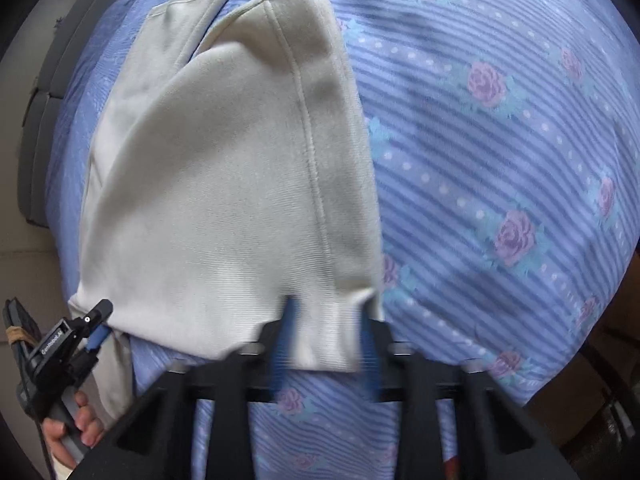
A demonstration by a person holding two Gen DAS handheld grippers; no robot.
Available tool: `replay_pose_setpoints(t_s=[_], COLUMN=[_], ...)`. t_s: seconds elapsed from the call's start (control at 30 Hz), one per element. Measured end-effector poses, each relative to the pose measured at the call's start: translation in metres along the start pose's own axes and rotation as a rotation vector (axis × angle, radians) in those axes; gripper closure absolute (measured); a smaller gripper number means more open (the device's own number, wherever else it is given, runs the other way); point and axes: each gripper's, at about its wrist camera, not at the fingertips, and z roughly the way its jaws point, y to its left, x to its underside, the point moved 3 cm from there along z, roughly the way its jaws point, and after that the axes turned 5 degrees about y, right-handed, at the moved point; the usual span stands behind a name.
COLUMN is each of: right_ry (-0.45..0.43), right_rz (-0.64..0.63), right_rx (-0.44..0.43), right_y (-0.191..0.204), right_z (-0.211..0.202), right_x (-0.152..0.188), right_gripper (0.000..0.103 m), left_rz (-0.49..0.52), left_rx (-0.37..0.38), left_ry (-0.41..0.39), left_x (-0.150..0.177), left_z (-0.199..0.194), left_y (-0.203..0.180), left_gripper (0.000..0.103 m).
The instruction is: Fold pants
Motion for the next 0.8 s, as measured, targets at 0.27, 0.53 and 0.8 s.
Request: replay_pose_setpoints(t_s=[0.27, 0.53, 0.8], right_ry=[-0.243, -0.424, -0.364], right_rz=[-0.163, -0.319, -0.397], right_rx=[-0.211, -0.242, -0.162], right_y=[0.077, 0.167, 0.233], right_z=[-0.129, -0.189, -0.139], right_x=[-0.048, -0.174, -0.294], right_gripper=[0.093, 0.093, 0.097], left_rz=[0.101, 0.129, 0.012], left_rx=[0.081, 0.028, -0.021], left_ry=[-0.148, -0.277, -0.197], left_x=[-0.026, -0.109, -0.179], left_z=[-0.075, -0.106, -0.054], left_y=[-0.046, -0.068, -0.041], left_gripper=[0.09, 0.09, 0.09])
